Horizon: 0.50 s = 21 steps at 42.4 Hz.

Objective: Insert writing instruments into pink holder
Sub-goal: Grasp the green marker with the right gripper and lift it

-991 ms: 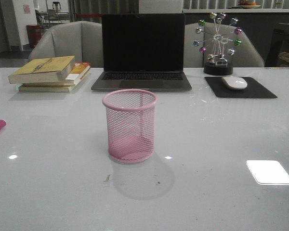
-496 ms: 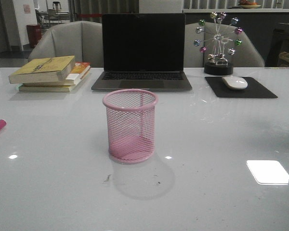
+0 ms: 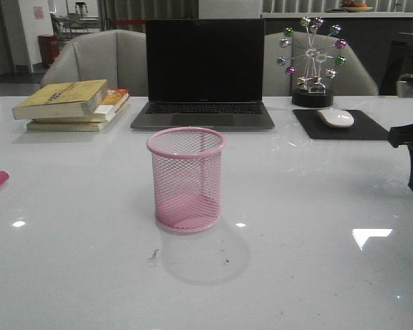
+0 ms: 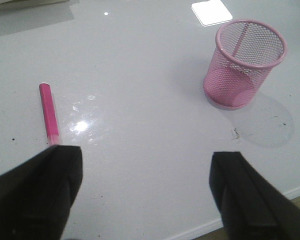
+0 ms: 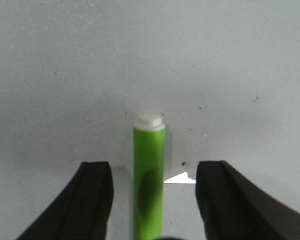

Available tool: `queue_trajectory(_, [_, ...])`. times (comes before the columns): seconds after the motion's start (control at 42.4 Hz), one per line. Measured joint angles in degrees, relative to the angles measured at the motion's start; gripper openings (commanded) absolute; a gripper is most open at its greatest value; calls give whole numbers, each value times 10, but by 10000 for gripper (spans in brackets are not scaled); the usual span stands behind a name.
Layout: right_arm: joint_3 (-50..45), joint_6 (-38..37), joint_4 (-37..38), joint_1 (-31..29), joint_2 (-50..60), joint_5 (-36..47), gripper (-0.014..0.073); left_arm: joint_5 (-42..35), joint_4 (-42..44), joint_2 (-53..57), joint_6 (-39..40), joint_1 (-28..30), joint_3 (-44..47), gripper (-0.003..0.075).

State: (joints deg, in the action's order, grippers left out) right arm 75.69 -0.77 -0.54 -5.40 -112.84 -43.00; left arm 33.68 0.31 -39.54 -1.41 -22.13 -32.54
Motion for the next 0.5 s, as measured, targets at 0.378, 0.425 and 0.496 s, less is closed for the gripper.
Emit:
queue_trajectory(0.378, [7,1,1,0,-4,-1,248,0,0,0,0,0,0,579])
queue_trajectory(0.425, [7,1,1,0,-5,-1,248,0,0,0,0,0,0,579])
queue_trajectory(0.496, [7,1,1,0,-5,-1,248,0,0,0,0,0,0,579])
